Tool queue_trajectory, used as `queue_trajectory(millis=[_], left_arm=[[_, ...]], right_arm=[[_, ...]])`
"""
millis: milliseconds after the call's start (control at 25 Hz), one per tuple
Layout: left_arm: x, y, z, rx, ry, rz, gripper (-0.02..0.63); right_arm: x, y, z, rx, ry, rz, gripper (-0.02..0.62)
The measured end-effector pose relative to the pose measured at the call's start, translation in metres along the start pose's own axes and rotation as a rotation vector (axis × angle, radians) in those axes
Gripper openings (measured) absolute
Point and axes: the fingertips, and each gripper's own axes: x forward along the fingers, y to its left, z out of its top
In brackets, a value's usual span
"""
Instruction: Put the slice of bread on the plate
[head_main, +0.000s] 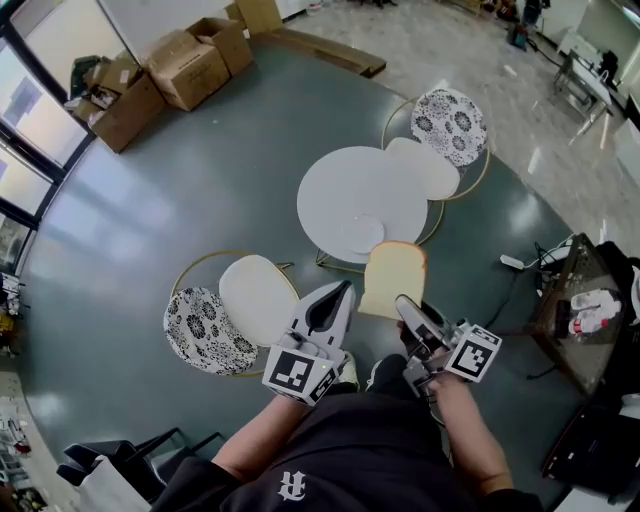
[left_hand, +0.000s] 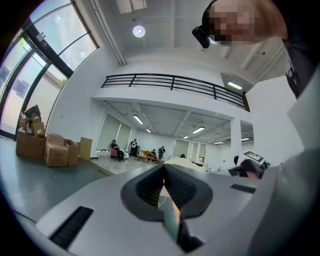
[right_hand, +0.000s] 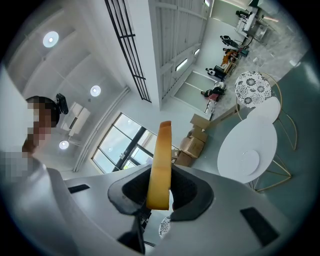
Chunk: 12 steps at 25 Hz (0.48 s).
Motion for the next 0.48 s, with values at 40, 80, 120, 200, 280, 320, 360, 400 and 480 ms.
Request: queue_trajectory(millis=[40,80,120,200,280,320,360,400,480], left_arm=[[0.005,0.002,-0.002,-0.002,0.005,-0.003,0.006],[0.011,0.004,-0.003,-0.004,0.009,-0.003,0.006],[0.017,0.007,-0.005,-0.006,0.013,-0.002,0.006],[0.032,0.013,-0.008,-0.008,0.019,0.006,0.006],[0.046,0.022,-0.010,-0.006,0.023,0.017,0.006],[0.054,0.026,-0.010,-0.005,0.026,0.024,0.006],[0.060,0.031,-0.010,-0.004,0.028,0.032,0.006],[0.067,0.036,-0.011,-0.004,0.028,0.041,0.006],[0.081,0.045,-0.011,-0.003,0.024,0.057,0.006]], right_arm=[[0.002,-0.005,0.002,0.003,0.002,-0.005,0.092],[0.005,-0.010,0.005,0.008,0.003,-0.009,0.092],[0.008,-0.017,0.009,0.013,0.005,-0.011,0.092],[0.014,-0.031,0.017,0.026,0.013,-0.015,0.092],[0.025,-0.046,0.027,0.038,0.024,-0.011,0.092],[0.031,-0.053,0.031,0.045,0.031,-0.009,0.092],[0.037,-0.059,0.035,0.050,0.039,-0.005,0.091],[0.043,-0.066,0.039,0.053,0.048,-0.001,0.092],[0.054,-0.082,0.045,0.065,0.073,0.001,0.092]])
